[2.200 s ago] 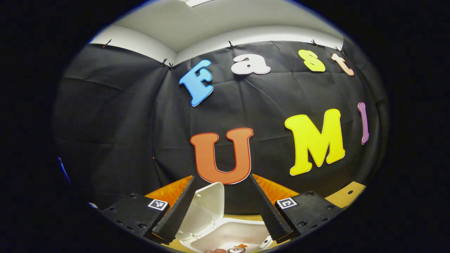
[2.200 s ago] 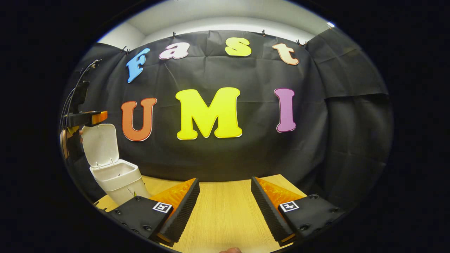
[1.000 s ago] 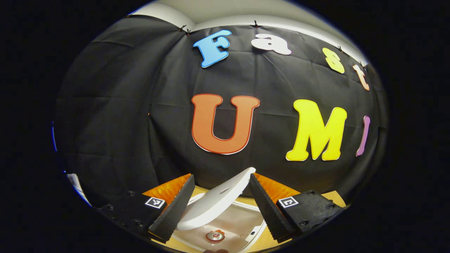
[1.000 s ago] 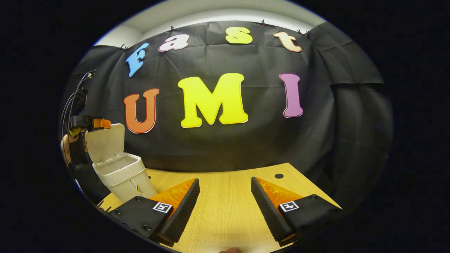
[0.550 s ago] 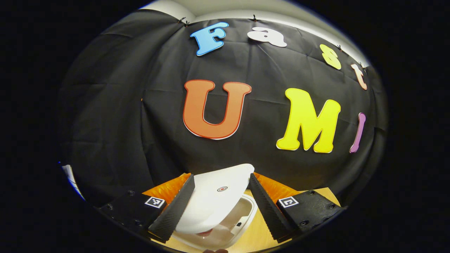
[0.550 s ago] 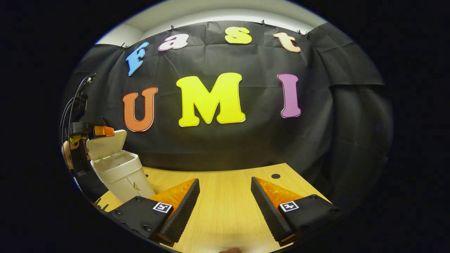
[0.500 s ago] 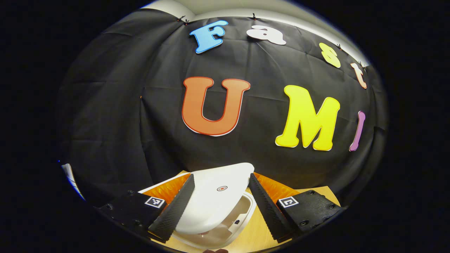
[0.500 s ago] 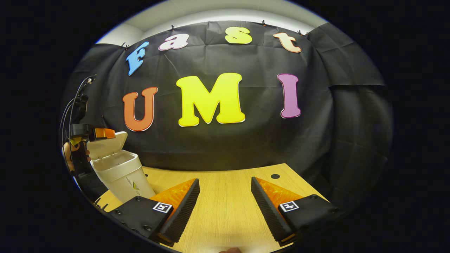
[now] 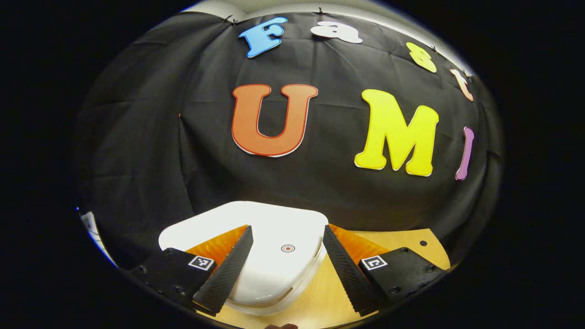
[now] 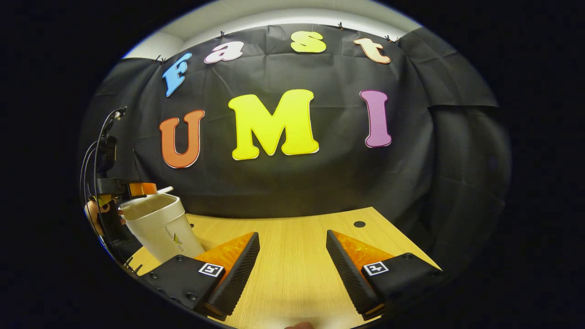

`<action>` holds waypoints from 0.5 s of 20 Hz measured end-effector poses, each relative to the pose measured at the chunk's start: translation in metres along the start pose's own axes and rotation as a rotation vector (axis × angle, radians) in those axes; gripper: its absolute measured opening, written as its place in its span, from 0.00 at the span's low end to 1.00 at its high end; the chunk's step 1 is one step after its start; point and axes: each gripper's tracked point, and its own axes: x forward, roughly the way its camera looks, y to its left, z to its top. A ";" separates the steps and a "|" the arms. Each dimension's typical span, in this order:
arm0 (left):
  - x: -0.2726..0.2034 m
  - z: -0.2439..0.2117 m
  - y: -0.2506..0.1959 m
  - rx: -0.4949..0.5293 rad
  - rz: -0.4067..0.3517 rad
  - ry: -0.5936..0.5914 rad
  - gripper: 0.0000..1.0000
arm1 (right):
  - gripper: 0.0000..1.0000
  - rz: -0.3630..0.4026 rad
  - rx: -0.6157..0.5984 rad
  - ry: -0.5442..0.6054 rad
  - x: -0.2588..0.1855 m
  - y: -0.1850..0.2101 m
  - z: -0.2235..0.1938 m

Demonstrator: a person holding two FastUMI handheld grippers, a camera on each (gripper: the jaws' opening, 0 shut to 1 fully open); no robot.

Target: Press the lid of the desktop garbage bin to open it, pick up the crumpled paper on the desktop and throw it into the bin, then pick up the pop can on the desktop and drop it into the bin, and finally close the garbage bin lid.

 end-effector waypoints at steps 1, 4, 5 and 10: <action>0.000 -0.006 -0.001 -0.004 0.005 0.012 1.00 | 0.94 0.002 0.002 0.001 0.000 -0.001 -0.001; 0.005 -0.012 -0.001 0.019 0.045 0.029 0.98 | 0.94 0.002 -0.004 -0.001 0.002 -0.003 0.000; 0.005 -0.013 0.000 0.023 0.066 0.032 0.98 | 0.94 0.006 -0.005 0.000 0.002 -0.003 -0.001; 0.011 -0.023 0.002 0.068 0.185 0.042 0.98 | 0.94 0.073 -0.023 0.003 0.008 0.005 0.000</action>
